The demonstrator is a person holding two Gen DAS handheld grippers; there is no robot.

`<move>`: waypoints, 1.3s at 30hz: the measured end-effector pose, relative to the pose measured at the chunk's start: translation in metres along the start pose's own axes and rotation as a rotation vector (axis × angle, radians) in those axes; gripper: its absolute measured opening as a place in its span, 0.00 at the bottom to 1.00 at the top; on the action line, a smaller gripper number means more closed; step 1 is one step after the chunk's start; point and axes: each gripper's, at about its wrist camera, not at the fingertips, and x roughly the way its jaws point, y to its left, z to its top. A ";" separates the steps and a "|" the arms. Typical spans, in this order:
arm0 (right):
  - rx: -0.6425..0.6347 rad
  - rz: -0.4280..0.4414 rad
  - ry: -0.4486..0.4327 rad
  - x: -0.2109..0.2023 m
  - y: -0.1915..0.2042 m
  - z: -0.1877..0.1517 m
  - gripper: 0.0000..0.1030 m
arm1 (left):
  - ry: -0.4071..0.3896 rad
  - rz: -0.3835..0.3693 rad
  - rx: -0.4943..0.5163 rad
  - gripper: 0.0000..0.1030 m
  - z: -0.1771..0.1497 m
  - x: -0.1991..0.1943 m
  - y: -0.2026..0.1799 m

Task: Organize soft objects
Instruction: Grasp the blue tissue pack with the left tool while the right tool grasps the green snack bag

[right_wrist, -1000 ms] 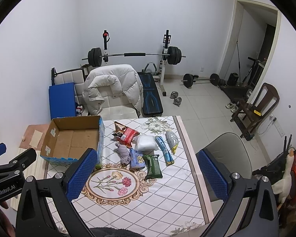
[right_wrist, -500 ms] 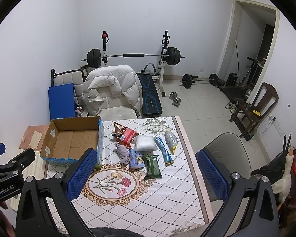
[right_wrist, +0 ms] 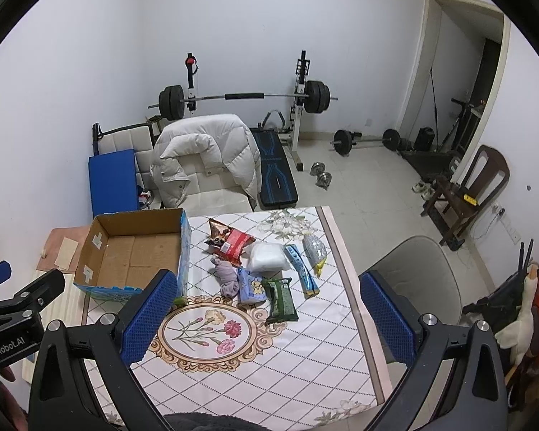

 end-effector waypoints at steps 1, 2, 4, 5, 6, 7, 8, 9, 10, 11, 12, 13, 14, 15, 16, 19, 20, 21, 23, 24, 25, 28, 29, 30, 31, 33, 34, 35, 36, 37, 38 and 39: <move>0.011 -0.002 0.007 0.005 -0.004 0.000 1.00 | 0.007 -0.006 -0.002 1.00 0.002 0.004 -0.001; 0.026 -0.005 0.014 0.012 -0.010 0.002 1.00 | 0.014 -0.020 -0.003 1.00 0.008 0.014 -0.004; 0.054 -0.021 0.048 0.035 -0.027 0.005 1.00 | 0.045 -0.039 0.004 1.00 0.018 0.033 -0.011; 0.065 -0.022 0.075 0.051 -0.037 0.007 1.00 | 0.072 -0.068 0.008 1.00 0.025 0.053 -0.017; 0.077 -0.017 0.111 0.071 -0.048 0.008 1.00 | 0.097 -0.073 0.015 1.00 0.030 0.071 -0.023; 0.092 -0.016 0.151 0.095 -0.059 0.008 1.00 | 0.138 -0.071 0.025 1.00 0.037 0.099 -0.032; 0.104 -0.020 0.201 0.121 -0.069 0.006 1.00 | 0.176 -0.066 0.041 1.00 0.041 0.125 -0.041; 0.111 -0.008 0.264 0.157 -0.077 0.001 1.00 | 0.222 -0.063 0.054 1.00 0.043 0.153 -0.049; 0.112 0.009 0.310 0.186 -0.084 -0.005 1.00 | 0.267 -0.054 0.066 1.00 0.043 0.179 -0.056; 0.112 0.020 0.368 0.220 -0.090 -0.014 1.00 | 0.347 -0.047 0.082 1.00 0.041 0.222 -0.068; 0.113 0.035 0.433 0.258 -0.094 -0.026 1.00 | 0.393 -0.046 0.090 0.96 0.038 0.248 -0.076; 0.112 0.050 0.487 0.292 -0.097 -0.040 1.00 | 0.440 -0.033 0.104 0.91 0.033 0.275 -0.085; 0.109 0.059 0.534 0.324 -0.098 -0.052 1.00 | 0.499 -0.025 0.121 0.76 0.025 0.308 -0.098; 0.106 0.059 0.575 0.354 -0.098 -0.064 0.99 | 0.551 -0.030 0.136 0.63 0.017 0.333 -0.109; 0.102 0.069 0.611 0.382 -0.096 -0.076 0.97 | 0.590 -0.034 0.143 0.60 0.010 0.350 -0.118; 0.103 0.129 0.710 0.445 -0.089 -0.105 0.94 | 0.735 -0.080 0.139 0.59 -0.013 0.413 -0.145; 0.113 0.151 0.735 0.461 -0.087 -0.111 0.94 | 0.767 -0.089 0.127 0.59 -0.018 0.425 -0.150; 0.117 0.167 0.757 0.476 -0.086 -0.119 0.93 | 0.791 -0.097 0.115 0.59 -0.022 0.435 -0.154; 0.121 0.196 0.808 0.497 -0.085 -0.134 0.78 | 0.821 -0.119 0.079 0.61 -0.028 0.455 -0.162; 0.125 0.204 0.825 0.502 -0.086 -0.139 0.67 | 0.831 -0.129 0.074 0.61 -0.030 0.461 -0.165; 0.131 0.217 0.838 0.504 -0.090 -0.145 0.64 | 0.838 -0.128 0.070 0.61 -0.032 0.467 -0.170; 0.149 0.199 0.862 0.495 -0.108 -0.159 0.48 | 0.847 -0.141 0.080 0.61 -0.035 0.478 -0.189; 0.153 0.190 0.866 0.491 -0.116 -0.163 0.45 | 0.845 -0.141 0.086 0.61 -0.036 0.481 -0.195; 0.156 0.182 0.876 0.488 -0.122 -0.168 0.45 | 0.842 -0.138 0.093 0.57 -0.038 0.482 -0.200; 0.163 0.179 0.886 0.487 -0.128 -0.172 0.45 | 0.839 -0.124 0.105 0.51 -0.040 0.485 -0.204; 0.179 0.188 0.905 0.489 -0.136 -0.181 0.45 | 0.850 -0.066 0.123 0.21 -0.048 0.498 -0.210; 0.187 0.189 0.912 0.486 -0.138 -0.181 0.45 | 0.859 -0.063 0.111 0.20 -0.052 0.500 -0.210; 0.191 0.189 0.916 0.484 -0.139 -0.179 0.45 | 0.848 -0.056 0.101 0.17 -0.055 0.498 -0.209; 0.192 0.186 0.912 0.483 -0.139 -0.180 0.43 | 0.833 -0.049 0.102 0.14 -0.056 0.494 -0.209; 0.190 0.179 0.907 0.482 -0.138 -0.177 0.41 | 0.825 -0.046 0.105 0.12 -0.056 0.491 -0.208; 0.184 0.167 0.897 0.477 -0.138 -0.176 0.38 | 0.812 -0.049 0.115 0.11 -0.055 0.481 -0.206; 0.180 0.159 0.888 0.473 -0.139 -0.173 0.37 | 0.800 -0.049 0.122 0.10 -0.055 0.474 -0.205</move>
